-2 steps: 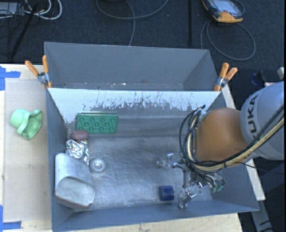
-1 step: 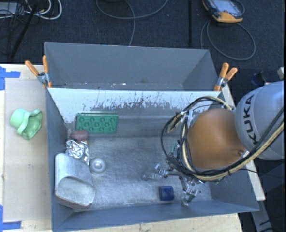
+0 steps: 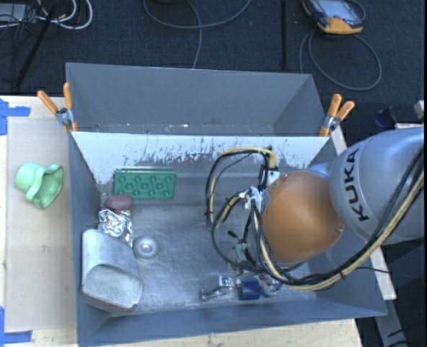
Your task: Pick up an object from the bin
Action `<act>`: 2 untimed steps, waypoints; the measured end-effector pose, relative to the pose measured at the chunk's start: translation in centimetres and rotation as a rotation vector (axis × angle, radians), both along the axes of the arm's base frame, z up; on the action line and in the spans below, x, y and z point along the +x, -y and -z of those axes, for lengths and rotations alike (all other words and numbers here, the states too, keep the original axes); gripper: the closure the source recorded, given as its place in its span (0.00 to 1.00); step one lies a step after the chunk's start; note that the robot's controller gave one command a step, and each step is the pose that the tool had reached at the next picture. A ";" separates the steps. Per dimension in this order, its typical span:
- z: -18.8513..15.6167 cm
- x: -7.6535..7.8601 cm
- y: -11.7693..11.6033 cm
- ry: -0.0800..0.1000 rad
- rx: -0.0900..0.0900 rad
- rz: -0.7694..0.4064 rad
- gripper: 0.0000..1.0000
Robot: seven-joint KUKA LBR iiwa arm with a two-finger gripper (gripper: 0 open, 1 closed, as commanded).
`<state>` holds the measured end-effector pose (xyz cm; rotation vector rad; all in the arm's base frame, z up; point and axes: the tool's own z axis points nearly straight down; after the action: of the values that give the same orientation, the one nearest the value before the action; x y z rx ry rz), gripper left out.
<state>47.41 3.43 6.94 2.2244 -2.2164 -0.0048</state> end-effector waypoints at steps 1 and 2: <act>-0.3 0.3 -0.4 0.023 0.007 -0.454 0.00; -0.4 0.1 -0.1 0.010 -0.001 -0.451 1.00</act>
Offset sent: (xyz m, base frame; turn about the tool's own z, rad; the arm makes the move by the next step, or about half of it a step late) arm -0.0022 0.0006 0.0006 -0.4583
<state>47.47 3.56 7.32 2.6684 -1.6660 0.0078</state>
